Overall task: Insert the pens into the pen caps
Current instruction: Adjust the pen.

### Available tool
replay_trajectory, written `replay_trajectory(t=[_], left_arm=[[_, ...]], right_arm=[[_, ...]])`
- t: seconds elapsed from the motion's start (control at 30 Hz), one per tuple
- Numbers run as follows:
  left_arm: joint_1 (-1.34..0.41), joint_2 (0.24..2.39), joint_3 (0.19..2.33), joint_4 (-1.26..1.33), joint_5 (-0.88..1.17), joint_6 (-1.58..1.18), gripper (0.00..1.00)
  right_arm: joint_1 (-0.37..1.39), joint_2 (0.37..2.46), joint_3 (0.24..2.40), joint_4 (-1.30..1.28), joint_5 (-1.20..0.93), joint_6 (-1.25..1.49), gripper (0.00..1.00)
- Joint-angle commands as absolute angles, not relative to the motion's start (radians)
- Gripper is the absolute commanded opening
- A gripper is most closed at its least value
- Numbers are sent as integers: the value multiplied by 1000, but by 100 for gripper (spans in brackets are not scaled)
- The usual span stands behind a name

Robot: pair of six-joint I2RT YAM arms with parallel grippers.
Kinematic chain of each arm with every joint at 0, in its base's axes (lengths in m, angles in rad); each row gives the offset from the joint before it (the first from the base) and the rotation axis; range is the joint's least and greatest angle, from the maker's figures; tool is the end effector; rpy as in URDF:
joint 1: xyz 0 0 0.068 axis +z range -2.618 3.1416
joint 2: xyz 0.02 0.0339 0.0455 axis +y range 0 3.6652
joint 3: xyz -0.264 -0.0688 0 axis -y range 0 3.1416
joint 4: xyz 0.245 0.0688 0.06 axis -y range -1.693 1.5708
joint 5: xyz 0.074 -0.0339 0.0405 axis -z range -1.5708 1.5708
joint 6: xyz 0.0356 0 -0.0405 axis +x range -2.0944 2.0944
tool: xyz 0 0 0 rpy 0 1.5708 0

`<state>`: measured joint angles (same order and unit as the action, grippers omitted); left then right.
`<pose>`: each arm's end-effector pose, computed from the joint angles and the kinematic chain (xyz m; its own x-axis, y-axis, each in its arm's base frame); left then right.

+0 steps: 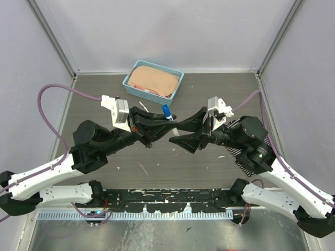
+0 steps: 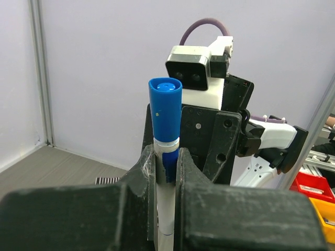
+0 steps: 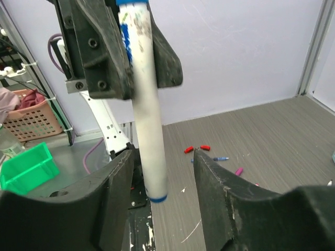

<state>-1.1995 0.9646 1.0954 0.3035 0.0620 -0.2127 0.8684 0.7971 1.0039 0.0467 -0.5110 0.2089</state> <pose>0.0720 -0.1909 0.4680 -0.0514 -0.4487 -0.8922 0.9613 0.2200 -0.1660 0.0931 0.1369 0.4377 -0.0430 0.2292 -0.9724 -0.9841 0.1581 0.0808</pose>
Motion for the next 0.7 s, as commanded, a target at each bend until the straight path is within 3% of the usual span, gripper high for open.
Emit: replay_trajectory(t=[0.0, 0.1, 0.27, 0.33, 0.37, 0.47, 0.53, 0.67], left_arm=[[-1201, 937, 1126, 285, 67, -196, 0], [-1202, 935, 1124, 279, 63, -198, 0], [-1202, 941, 1112, 273, 64, -222, 0], [-1202, 943, 1106, 273, 64, -230, 0], [-1203, 944, 1103, 274, 63, -232, 0], [-1203, 942, 1083, 283, 53, -237, 27], [-1202, 940, 1071, 288, 50, -240, 34], [-1202, 946, 1055, 294, 49, -250, 38]], right_arm=[[873, 764, 989, 30, -487, 210, 53], [873, 760, 979, 51, -487, 222, 44], [872, 766, 981, 80, -494, 230, 11], [871, 768, 976, 98, -498, 240, 2], [872, 769, 974, 108, -501, 247, 0], [872, 769, 966, 153, -499, 274, 1], [874, 766, 960, 177, -496, 286, 1], [872, 768, 959, 196, -492, 294, 1]])
